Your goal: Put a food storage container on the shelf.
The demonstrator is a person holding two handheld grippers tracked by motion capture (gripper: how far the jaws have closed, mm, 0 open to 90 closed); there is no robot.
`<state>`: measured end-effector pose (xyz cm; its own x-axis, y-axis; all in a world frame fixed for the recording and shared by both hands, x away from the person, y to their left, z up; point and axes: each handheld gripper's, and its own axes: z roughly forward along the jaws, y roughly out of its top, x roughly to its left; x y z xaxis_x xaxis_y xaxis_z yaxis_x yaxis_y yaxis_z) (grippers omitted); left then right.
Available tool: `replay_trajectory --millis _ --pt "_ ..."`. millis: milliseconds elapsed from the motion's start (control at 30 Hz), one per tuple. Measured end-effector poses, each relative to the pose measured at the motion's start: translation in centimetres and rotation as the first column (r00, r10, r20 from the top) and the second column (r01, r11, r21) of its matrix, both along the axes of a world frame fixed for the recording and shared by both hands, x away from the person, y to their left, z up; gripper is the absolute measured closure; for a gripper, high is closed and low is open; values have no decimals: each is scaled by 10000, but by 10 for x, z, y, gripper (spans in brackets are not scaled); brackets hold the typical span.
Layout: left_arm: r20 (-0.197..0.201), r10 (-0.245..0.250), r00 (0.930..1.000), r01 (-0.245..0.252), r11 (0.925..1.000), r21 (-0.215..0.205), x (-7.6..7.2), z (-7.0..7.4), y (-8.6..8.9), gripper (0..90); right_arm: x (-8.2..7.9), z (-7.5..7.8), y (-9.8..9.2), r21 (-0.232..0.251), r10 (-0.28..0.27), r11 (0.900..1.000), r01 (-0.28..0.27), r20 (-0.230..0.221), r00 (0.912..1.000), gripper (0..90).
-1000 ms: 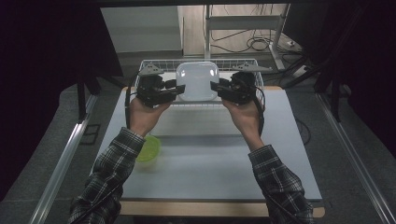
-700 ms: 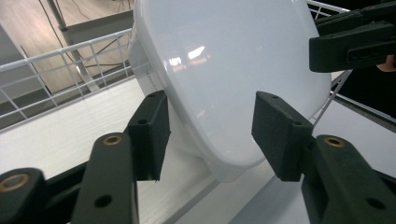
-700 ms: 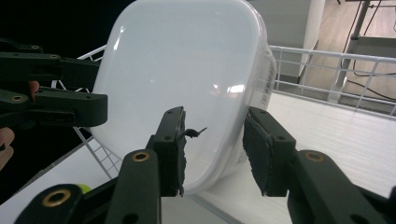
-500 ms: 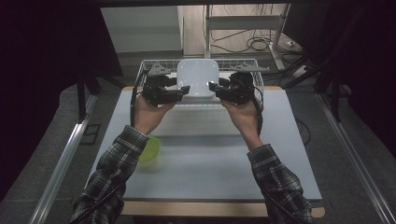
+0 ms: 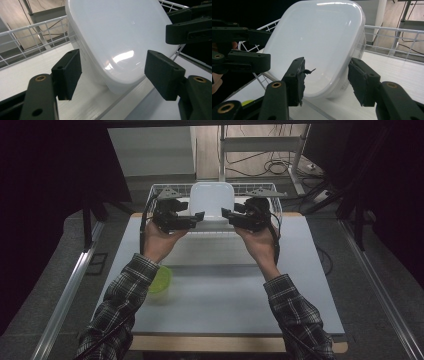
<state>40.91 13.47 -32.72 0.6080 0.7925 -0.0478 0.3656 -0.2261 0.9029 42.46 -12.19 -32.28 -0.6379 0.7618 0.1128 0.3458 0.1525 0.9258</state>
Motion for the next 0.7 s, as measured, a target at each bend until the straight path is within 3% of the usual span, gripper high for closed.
replay_trajectory --millis 100,233,333,533,700 --pt "-154 -185 9997 182 9996 -204 2 -3 1 285 1 0 0 53 7 10000 -7 -11 10000 473" --pt "-164 -371 9992 372 9993 64 2 -8 -4 280 4 -1 -1 225 21 9997 -19 -77 10000 452" --pt "-233 -386 9990 386 9993 15 3 -10 -6 272 7 0 -1 304 55 9995 -51 -140 9999 436" --pt "-267 -506 9984 507 9987 12 2 -10 -7 274 13 7 -5 146 -251 9996 251 17 9997 397" --pt "-175 -308 9994 310 9995 102 4 -10 -5 276 8 7 -6 -68 -50 10000 51 128 9999 386"
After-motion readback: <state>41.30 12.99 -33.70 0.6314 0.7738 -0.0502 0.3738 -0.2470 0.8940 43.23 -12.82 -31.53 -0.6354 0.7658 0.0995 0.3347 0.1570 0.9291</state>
